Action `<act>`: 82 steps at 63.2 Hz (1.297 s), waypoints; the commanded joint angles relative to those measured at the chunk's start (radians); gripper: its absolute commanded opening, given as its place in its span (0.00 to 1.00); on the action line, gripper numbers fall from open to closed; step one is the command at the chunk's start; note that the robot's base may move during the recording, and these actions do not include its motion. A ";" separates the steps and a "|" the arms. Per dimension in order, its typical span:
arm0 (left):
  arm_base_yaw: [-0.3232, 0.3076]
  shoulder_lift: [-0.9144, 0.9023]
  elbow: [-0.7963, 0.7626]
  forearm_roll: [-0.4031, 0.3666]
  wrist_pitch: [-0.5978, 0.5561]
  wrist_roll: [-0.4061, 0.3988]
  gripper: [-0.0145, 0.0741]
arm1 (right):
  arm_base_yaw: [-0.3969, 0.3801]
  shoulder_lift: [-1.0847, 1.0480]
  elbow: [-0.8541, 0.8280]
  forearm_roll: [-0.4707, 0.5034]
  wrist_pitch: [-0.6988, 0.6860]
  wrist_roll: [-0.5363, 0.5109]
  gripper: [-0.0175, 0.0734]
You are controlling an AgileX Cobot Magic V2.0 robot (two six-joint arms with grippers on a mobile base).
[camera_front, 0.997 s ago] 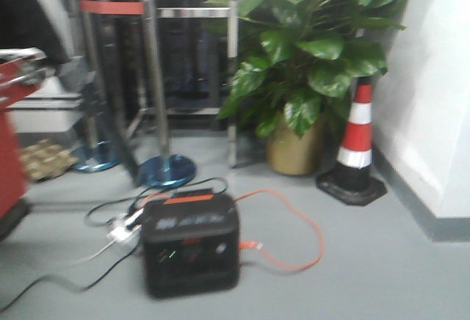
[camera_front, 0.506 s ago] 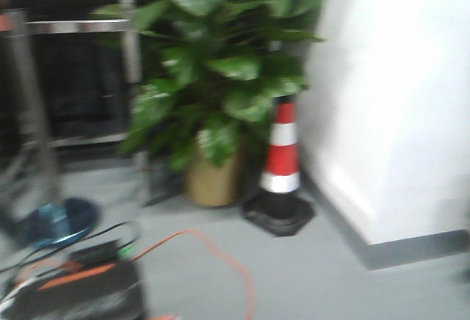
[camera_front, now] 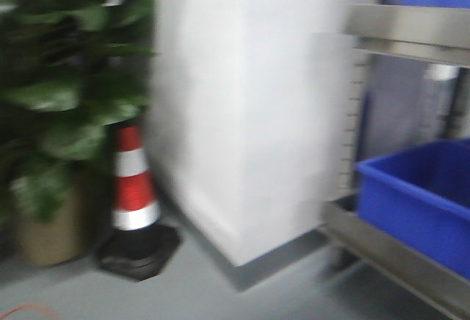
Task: Stack silver trays without gaps
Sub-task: 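Turn past the plant and cone and drive to the second bin rack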
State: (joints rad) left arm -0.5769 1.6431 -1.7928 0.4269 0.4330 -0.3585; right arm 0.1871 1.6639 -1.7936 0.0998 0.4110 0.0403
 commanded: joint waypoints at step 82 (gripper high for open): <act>-0.014 -0.009 -0.007 -0.012 -0.057 0.010 0.18 | 0.007 -0.011 -0.012 0.005 -0.053 -0.014 0.10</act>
State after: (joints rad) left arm -0.5769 1.6431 -1.7928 0.4251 0.4330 -0.3585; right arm 0.1871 1.6639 -1.7936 0.0998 0.4089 0.0382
